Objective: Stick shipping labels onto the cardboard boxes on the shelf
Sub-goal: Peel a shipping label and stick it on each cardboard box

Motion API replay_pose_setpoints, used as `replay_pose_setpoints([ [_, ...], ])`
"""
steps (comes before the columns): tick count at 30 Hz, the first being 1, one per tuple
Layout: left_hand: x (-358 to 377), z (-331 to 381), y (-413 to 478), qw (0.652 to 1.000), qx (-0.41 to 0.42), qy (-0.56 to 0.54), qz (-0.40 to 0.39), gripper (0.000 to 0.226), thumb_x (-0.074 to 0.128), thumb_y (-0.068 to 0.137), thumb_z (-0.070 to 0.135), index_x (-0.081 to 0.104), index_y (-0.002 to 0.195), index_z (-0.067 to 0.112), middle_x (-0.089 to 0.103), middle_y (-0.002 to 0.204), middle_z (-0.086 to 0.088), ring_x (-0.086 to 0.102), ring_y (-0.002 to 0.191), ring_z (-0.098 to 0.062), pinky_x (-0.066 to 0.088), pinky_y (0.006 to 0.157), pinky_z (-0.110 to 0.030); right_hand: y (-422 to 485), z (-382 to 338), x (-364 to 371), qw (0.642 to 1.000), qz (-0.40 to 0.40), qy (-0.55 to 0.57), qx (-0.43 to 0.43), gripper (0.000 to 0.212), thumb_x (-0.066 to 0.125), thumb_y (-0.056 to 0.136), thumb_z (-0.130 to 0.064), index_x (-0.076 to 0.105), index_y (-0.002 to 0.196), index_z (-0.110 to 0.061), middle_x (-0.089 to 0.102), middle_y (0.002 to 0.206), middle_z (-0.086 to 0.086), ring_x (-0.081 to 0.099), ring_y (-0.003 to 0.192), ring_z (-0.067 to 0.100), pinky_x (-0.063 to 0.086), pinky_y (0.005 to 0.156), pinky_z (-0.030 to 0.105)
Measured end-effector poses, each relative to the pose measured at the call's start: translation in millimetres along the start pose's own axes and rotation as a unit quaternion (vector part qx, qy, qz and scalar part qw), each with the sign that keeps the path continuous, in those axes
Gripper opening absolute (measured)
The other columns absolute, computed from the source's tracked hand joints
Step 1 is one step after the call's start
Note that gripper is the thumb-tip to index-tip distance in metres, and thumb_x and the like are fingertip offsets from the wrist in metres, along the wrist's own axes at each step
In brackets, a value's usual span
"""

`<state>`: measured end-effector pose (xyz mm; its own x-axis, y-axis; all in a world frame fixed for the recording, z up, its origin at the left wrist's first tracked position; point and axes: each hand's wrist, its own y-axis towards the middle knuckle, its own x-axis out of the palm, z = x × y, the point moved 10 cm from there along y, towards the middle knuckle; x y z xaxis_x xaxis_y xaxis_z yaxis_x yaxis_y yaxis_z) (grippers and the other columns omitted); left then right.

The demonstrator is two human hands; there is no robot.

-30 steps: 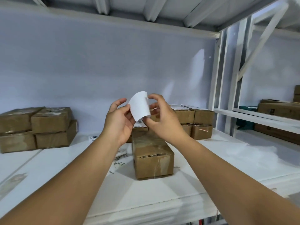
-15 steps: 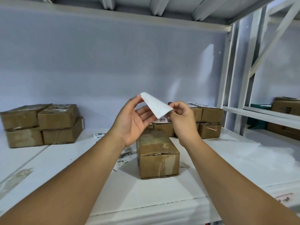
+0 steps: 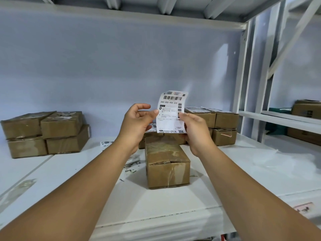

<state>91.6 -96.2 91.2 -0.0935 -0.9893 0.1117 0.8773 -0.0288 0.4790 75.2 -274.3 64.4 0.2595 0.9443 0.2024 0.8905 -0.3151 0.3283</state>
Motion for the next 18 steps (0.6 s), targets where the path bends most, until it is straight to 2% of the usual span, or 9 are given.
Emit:
replay_pose_setpoints([
  [3,0.2,-1.1,1.7,1.000,0.003,0.016,-0.004,0.016,0.066,0.086,0.016,0.054,0.095,0.022,0.069,0.092,-0.008,0.063,0.078,-0.016,0.049,0.073,-0.031,-0.2,2.6,2.5,1.000,-0.019,0.000,0.015,0.014,0.056,0.094,-0.018,0.068,0.087,-0.016,0.074,0.097,0.007,0.068,0.090,0.026,0.048,0.073,0.034],
  [8,-2.0,-8.6,4.5,1.000,-0.018,0.017,0.001,0.014,0.062,0.088,0.004,0.054,0.090,0.015,0.068,0.089,-0.009,0.067,0.091,-0.030,0.055,0.082,-0.041,-6.1,-0.4,13.8,0.996,-0.081,0.016,0.030,0.011,0.053,0.093,-0.009,0.063,0.088,-0.012,0.072,0.089,0.005,0.064,0.069,0.014,0.044,0.052,0.022],
  [13,-3.8,-12.9,4.8,0.999,-0.039,0.014,-0.001,0.015,0.060,0.089,0.003,0.054,0.092,0.015,0.069,0.094,-0.009,0.067,0.092,-0.030,0.055,0.085,-0.043,-6.8,4.6,14.4,0.993,-0.096,0.031,0.062,0.016,0.051,0.095,-0.009,0.064,0.086,-0.013,0.070,0.078,0.002,0.060,0.064,0.012,0.044,0.048,0.020],
  [18,-8.0,-18.4,1.3,0.998,-0.064,0.008,0.003,0.016,0.061,0.088,0.003,0.053,0.094,0.015,0.069,0.092,-0.011,0.067,0.087,-0.028,0.055,0.084,-0.039,-6.5,10.2,9.8,0.995,-0.072,-0.034,0.064,0.013,0.054,0.095,-0.015,0.065,0.088,-0.013,0.068,0.085,0.007,0.056,0.063,0.013,0.043,0.045,0.020],
])
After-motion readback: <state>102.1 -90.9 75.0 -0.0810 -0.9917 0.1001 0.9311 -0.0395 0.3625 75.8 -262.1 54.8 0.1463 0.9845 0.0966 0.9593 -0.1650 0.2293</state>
